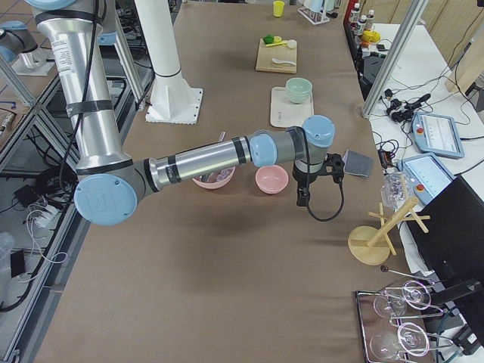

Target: Stack pink bowl on green and place spoon

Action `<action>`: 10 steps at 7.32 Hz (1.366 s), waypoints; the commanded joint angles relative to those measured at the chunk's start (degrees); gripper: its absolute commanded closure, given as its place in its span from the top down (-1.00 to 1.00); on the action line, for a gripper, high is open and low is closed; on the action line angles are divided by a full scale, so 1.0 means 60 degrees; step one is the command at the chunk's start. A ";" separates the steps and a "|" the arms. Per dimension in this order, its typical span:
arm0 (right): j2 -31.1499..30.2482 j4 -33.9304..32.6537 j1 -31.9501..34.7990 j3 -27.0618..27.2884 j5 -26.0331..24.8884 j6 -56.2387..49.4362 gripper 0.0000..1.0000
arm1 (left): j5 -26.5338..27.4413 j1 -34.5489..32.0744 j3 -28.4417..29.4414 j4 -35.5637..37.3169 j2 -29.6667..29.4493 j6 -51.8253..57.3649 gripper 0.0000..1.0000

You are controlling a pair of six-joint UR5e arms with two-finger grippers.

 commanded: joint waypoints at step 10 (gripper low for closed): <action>-0.1344 0.6211 -0.3045 -0.0479 0.0091 0.5861 1.00 | -0.0733 0.0682 0.0138 -0.1023 -0.0084 -0.0230 0.97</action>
